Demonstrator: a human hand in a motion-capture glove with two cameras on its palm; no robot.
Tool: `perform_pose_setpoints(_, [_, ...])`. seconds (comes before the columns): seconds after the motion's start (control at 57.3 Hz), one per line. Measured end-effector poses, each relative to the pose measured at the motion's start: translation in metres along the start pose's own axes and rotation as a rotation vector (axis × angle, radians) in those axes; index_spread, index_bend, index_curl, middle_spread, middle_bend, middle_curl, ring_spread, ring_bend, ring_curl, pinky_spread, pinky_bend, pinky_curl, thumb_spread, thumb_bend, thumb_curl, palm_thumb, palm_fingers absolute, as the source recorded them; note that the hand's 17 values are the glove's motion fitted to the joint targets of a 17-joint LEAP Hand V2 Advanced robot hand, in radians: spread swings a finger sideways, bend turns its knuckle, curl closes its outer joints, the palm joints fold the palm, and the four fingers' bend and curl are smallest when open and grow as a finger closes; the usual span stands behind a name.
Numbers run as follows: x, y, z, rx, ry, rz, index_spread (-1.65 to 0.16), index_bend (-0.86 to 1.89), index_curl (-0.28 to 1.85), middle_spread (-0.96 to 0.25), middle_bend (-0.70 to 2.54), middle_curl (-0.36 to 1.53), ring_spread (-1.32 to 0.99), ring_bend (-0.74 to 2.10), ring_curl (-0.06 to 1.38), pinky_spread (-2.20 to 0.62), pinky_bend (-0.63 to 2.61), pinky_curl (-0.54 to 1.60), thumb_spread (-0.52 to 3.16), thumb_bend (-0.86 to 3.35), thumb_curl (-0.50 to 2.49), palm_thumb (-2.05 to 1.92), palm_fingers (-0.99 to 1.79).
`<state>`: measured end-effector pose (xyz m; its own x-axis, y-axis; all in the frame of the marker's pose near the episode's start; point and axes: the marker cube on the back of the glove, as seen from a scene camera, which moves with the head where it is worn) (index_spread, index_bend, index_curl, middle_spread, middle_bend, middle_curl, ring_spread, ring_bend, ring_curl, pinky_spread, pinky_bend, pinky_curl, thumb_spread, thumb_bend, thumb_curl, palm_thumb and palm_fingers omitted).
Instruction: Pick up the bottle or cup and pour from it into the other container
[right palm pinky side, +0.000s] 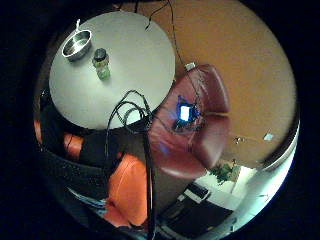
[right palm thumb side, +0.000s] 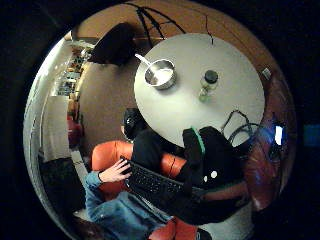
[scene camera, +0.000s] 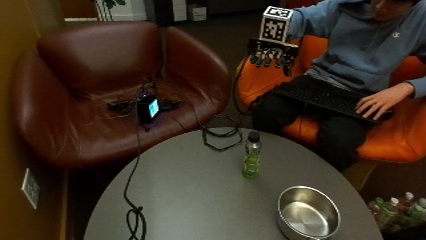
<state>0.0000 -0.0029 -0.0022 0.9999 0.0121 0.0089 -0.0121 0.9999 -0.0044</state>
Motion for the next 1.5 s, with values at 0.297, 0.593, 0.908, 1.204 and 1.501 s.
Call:
perform_pose_setpoints(0.297, [0.012,-0.025,-0.012,-0.008,-0.056,0.032,-0.41,0.15,0.12,-0.09,0.18,0.12,-0.04,0.41,0.16,0.2,0.51,0.23,0.99,0.23,0.2,0.56,0.0])
perform_pose_setpoints(0.593, [0.049,-0.036,-0.008,-0.028,-0.032,0.04,-0.43,0.15,0.17,-0.1,0.18,0.19,-0.04,0.43,0.21,0.21,0.54,0.28,1.07,0.11,0.25,0.6,-0.02])
perform_pose_setpoints(0.908, [0.061,-0.063,0.0,-0.055,-0.011,0.023,-0.43,0.16,0.21,-0.12,0.18,0.23,-0.04,0.42,0.23,0.21,0.52,0.31,1.07,0.0,0.3,0.66,-0.01])
perform_pose_setpoints(1.204, [0.101,-0.072,0.031,-0.103,-0.035,0.018,-0.44,0.16,0.23,-0.12,0.18,0.26,-0.05,0.41,0.25,0.2,0.5,0.32,1.04,-0.03,0.31,0.67,0.0])
perform_pose_setpoints(1.501, [0.143,-0.09,0.11,-0.206,-0.192,0.034,-0.43,0.14,0.24,-0.13,0.18,0.27,-0.05,0.4,0.26,0.21,0.49,0.33,0.98,-0.03,0.32,0.65,-0.01])
